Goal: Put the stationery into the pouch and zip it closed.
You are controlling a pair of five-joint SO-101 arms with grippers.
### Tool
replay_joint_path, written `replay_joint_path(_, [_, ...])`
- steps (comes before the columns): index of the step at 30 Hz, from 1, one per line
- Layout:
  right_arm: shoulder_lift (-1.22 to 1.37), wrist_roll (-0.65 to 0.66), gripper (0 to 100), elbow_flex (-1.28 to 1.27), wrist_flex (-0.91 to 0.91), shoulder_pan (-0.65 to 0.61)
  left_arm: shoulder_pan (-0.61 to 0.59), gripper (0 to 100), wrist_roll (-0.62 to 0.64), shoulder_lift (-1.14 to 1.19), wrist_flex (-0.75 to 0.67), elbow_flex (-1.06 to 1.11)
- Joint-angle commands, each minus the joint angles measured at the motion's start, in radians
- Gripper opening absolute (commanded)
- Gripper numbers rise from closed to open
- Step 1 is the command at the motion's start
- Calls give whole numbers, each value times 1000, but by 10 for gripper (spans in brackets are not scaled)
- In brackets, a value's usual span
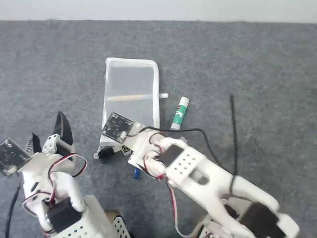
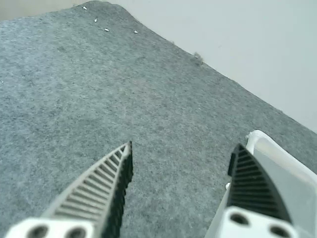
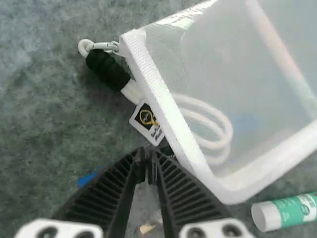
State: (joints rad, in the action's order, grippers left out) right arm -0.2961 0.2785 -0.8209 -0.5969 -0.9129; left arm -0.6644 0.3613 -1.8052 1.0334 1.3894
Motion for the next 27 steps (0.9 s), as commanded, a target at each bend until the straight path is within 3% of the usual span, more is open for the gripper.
replay_joint_path(1, [102, -9, 17, 127, 22, 1, -8, 298, 20, -18, -25, -15])
replay_joint_path(16, [492, -9, 21, 612, 8, 183, -8, 298, 15, -18, -20, -12])
replay_joint_path(22, [493, -20, 180, 729, -305, 125, -8, 298, 15, -18, -25, 1])
replay_joint_path(27, [495, -51, 173, 756, -400, 38, -8, 298, 15, -18, -25, 1])
